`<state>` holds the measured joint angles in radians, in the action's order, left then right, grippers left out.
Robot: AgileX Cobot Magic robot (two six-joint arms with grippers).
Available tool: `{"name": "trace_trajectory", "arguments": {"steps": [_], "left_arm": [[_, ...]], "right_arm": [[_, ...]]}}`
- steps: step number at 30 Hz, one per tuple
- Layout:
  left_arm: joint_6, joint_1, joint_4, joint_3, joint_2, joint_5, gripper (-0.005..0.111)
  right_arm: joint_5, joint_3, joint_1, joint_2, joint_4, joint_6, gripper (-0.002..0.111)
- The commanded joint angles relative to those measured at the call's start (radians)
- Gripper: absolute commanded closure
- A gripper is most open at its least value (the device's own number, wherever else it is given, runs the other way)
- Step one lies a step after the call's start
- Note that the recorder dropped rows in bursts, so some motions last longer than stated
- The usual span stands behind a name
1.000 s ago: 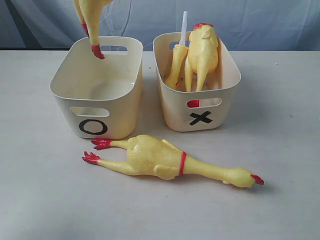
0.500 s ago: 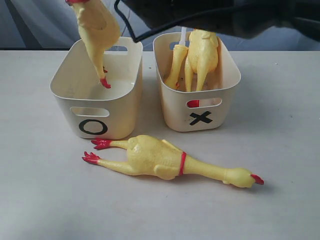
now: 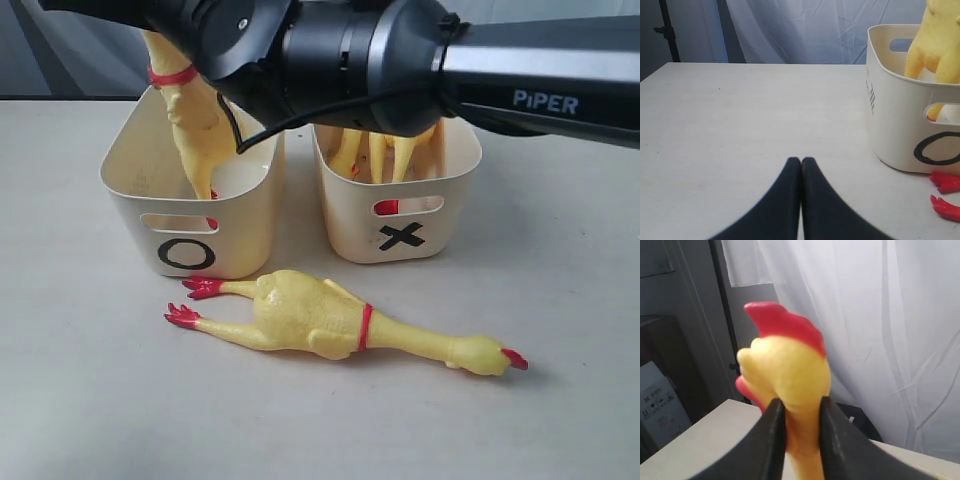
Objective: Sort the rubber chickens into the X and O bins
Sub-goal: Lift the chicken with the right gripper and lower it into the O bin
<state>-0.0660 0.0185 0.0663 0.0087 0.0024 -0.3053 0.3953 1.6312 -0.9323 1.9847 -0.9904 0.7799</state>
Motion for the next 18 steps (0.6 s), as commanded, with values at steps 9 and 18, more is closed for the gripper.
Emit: {"name": "trace_trajectory", "arguments": {"steps": [9,18], "left_arm": [[-0.002,-0.011,0.002,-0.009,-0.002,0.013,0.107],[-0.002,-0.011,0.002,-0.009,-0.002,0.013,0.107]], "right_arm": [[0.152,0.012,0.002,-0.012,-0.073,0.002,0.058],[0.091,0.012,0.000,-0.139,-0.134,0.091,0.058]]}}
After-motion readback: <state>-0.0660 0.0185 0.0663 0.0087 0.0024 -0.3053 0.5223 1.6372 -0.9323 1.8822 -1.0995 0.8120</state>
